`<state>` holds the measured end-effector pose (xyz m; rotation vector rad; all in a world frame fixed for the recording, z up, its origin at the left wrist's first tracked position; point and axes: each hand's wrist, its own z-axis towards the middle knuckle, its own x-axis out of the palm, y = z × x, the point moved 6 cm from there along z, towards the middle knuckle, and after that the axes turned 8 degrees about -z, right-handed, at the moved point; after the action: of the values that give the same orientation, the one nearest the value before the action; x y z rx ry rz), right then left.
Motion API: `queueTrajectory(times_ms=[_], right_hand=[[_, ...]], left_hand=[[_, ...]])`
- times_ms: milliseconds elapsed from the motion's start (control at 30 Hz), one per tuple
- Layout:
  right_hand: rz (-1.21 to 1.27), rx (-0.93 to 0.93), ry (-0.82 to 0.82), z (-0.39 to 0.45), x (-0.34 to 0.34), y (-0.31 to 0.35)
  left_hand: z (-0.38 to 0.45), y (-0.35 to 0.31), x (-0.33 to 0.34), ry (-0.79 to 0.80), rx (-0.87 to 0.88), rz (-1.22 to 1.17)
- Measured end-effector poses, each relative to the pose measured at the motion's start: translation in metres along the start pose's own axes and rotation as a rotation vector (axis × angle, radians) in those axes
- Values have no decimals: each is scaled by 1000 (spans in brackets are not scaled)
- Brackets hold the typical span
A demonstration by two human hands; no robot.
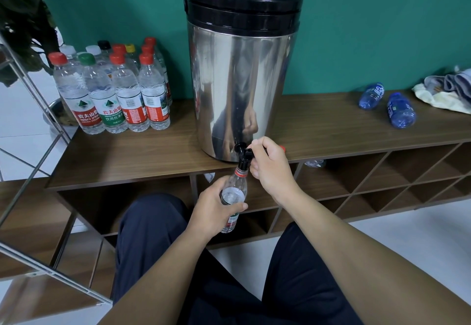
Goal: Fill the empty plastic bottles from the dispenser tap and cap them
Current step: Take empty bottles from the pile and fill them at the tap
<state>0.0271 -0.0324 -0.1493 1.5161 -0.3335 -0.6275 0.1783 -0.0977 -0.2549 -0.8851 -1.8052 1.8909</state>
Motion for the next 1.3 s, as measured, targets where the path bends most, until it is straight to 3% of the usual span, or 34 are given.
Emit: queueTrajectory(times_ms=[1300], right_hand=[[31, -1, -2, 4, 0, -6]], left_hand=[[3, 4, 0, 10, 28, 1]])
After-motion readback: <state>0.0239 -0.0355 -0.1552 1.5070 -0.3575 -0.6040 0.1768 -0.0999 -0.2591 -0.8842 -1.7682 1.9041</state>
